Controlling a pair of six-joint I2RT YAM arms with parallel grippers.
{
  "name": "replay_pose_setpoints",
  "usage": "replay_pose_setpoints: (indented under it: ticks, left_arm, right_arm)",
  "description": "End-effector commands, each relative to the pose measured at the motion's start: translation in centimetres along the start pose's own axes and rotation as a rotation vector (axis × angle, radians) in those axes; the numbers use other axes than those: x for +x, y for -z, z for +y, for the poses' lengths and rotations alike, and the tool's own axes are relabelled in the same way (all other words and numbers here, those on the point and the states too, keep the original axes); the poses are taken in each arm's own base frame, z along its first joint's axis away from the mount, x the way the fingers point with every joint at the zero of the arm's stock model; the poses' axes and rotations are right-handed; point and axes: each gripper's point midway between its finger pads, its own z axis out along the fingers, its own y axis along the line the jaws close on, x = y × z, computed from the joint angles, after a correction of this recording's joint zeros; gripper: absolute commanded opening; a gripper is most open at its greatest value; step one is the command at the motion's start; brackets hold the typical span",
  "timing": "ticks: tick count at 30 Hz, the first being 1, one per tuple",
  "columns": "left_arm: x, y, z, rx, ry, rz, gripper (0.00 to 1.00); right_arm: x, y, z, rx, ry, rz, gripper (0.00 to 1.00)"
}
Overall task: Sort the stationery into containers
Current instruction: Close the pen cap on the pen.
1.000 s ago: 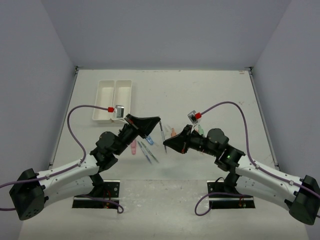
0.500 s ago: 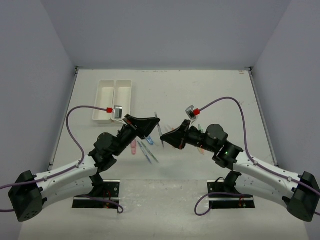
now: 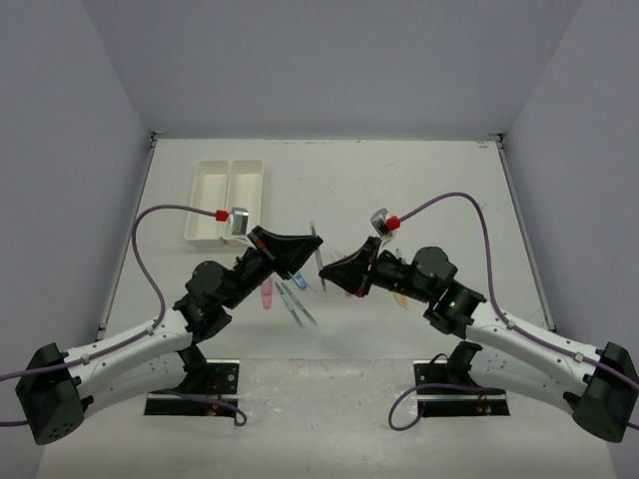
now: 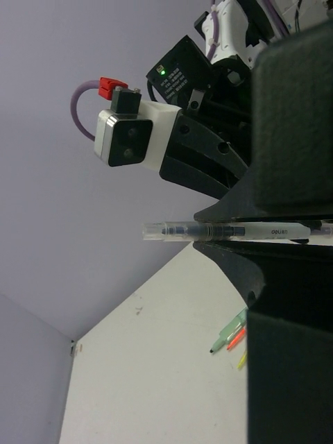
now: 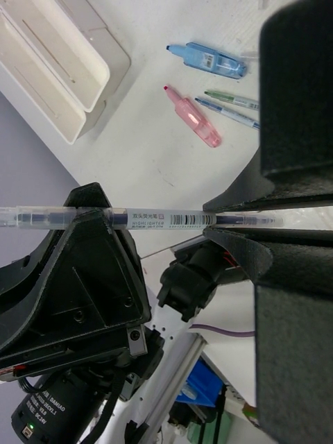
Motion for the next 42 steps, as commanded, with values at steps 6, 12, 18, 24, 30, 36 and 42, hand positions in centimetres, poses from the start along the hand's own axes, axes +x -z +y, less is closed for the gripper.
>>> replay_pose_setpoints:
  ticks: [6,12,18,24,30,36,42]
  left_arm:
    - [-0.4,-0.4,-4.3,0.191,-0.046,0.04,0.0]
    - [-1.1,-0.2,-4.5,0.185,-0.051,0.019,0.0]
    - [-1.6,-0.3,-3.9,0.133,-0.098,0.017,0.13]
    - [-2.3,-1.3,-3.2,0.052,-0.165,0.04,0.73]
    - [-3.2,-2.2,-2.8,-0.009,-0.202,0.042,0.54]
    - [-1.8,-2.6,-2.7,0.008,-0.187,0.097,0.34]
    - [-1.3,-2.3,-2.5,0.008,-0.177,0.116,0.0]
  right_arm:
    - [-2.3,-1.3,3.4,-0.16,0.07,-0.022,0.31]
    - [-2.1,-2.0,3.6,-0.181,0.061,0.0,0.18]
    - [-2.0,-1.9,3.4,-0.171,0.076,0.004,0.0]
    - [-1.5,-1.8,2.9,-0.155,0.086,0.027,0.0]
    - [-1.2,-1.8,2.8,-0.152,0.092,0.042,0.0]
    - [-1.5,-1.7,2.6,-0.128,0.093,0.036,0.0]
    - [-2.2,-1.6,2.4,-0.101,0.099,0.014,0.0]
